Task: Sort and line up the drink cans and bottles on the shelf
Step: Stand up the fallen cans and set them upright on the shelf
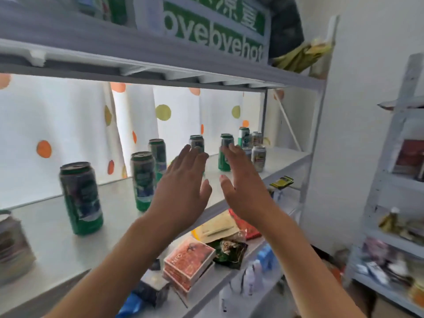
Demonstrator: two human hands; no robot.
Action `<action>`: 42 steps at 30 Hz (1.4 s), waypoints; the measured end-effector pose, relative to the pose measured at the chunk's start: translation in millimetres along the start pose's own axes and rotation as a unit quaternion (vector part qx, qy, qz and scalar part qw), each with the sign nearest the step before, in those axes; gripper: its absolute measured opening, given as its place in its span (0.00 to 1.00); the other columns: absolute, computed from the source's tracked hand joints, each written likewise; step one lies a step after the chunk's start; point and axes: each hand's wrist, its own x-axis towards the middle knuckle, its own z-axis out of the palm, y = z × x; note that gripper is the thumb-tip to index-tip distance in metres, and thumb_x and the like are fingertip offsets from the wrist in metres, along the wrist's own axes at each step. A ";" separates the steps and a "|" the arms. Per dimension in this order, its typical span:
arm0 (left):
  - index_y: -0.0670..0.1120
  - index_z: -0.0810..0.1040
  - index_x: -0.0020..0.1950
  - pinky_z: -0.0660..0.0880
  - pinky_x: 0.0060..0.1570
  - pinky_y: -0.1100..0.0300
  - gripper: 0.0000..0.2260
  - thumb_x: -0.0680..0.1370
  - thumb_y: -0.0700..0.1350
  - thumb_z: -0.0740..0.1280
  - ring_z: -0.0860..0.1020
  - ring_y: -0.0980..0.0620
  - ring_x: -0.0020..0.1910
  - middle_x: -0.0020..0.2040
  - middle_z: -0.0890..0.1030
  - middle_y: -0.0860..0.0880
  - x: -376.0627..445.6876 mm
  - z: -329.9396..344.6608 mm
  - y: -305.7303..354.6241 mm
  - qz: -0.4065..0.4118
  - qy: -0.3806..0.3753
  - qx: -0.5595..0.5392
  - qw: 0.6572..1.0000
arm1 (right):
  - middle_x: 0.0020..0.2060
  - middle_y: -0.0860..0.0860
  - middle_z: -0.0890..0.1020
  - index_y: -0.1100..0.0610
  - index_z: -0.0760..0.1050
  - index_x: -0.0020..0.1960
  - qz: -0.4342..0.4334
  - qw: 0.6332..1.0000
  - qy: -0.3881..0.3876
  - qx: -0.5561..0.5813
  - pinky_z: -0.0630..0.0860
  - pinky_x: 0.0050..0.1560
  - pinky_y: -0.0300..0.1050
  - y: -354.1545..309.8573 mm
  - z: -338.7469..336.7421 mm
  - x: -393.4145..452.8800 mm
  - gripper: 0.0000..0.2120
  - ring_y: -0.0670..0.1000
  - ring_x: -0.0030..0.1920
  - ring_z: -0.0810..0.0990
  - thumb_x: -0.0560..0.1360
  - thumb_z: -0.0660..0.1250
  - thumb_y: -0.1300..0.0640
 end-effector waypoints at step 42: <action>0.52 0.80 0.62 0.65 0.56 0.61 0.13 0.79 0.47 0.62 0.74 0.53 0.59 0.66 0.75 0.51 310.7 314.3 -74.3 -0.268 0.130 -0.171 0.939 | 0.66 0.55 0.75 0.56 0.71 0.69 0.102 0.990 -0.091 0.021 0.65 0.52 0.37 413.5 62.7 321.1 0.19 0.54 0.63 0.75 0.77 0.63 0.61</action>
